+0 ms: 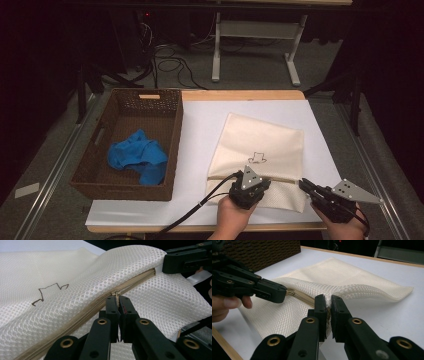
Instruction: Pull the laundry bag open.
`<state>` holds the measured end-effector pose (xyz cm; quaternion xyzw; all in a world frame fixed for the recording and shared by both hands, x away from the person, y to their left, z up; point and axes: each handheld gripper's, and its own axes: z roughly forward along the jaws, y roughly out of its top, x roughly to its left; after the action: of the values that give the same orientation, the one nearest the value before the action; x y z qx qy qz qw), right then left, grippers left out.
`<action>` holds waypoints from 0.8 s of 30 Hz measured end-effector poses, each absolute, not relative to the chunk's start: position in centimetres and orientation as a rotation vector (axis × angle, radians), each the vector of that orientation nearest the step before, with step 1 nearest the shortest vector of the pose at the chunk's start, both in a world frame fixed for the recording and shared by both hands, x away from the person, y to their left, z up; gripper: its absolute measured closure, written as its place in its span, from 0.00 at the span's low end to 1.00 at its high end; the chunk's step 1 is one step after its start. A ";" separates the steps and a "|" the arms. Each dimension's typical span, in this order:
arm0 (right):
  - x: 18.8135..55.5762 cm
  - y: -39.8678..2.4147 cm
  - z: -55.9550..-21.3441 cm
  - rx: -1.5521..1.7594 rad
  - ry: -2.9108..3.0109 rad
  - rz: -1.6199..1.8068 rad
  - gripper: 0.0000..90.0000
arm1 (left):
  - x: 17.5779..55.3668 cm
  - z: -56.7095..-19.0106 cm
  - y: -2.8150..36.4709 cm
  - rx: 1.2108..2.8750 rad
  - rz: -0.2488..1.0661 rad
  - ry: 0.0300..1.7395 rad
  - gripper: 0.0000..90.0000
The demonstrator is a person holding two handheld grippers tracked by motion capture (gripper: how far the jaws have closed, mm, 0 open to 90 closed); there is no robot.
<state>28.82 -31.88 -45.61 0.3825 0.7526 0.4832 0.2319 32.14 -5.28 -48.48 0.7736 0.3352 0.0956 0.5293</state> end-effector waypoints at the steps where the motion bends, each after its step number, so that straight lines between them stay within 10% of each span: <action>1: 28.8 -31.9 -45.6 1.051 2.069 1.328 0.95 | 32.1 -48.4 -5.2 1.848 0.228 0.800 0.97; 24: 28.9 -31.7 -45.8 1.054 2.077 1.316 0.95 | 32.5 -49.2 -3.7 1.849 0.248 0.831 0.97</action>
<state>28.95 -31.69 -45.82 0.3834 0.7554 0.4786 0.2308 32.46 -3.70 -49.16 0.7719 0.3469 0.1034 0.5227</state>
